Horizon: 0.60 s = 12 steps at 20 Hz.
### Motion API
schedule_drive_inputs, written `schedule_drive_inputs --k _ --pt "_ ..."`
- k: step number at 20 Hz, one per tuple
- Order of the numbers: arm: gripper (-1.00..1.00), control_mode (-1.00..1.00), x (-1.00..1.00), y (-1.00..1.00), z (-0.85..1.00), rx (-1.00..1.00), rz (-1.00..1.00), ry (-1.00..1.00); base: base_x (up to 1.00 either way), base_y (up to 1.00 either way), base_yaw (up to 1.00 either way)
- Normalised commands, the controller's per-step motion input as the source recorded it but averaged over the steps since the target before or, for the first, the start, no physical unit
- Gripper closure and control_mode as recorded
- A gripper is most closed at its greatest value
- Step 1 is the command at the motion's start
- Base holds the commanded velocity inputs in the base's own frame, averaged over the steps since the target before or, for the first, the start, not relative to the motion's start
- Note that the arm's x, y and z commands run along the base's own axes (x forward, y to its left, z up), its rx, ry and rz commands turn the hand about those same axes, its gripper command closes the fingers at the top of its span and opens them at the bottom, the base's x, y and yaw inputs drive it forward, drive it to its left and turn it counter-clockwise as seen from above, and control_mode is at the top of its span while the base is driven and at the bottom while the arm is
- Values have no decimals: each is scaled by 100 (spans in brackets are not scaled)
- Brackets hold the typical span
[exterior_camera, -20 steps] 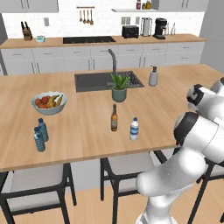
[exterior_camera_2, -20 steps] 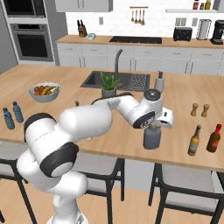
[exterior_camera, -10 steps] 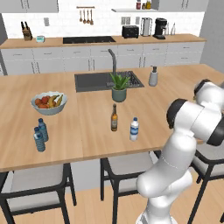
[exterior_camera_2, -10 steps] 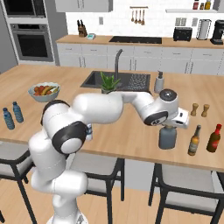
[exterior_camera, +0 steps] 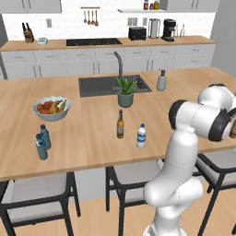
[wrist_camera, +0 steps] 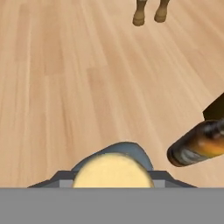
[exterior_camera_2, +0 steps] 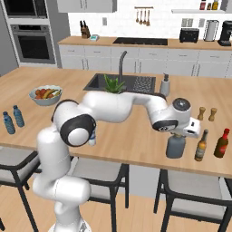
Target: Move the plastic bottles in the middle to the plastics group, and the glass bottles in the middle to the glass group.
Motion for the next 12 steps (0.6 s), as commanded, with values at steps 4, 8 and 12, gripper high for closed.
schedule_drive_inputs --k 4,8,12 --pt "100 -100 19 6 -46 -7 4 -4 0 0 0" --pt "100 -100 33 3 -30 -4 4 -5 0 0 0" --pt "100 -100 6 2 -51 -8 5 0 0 0 0"
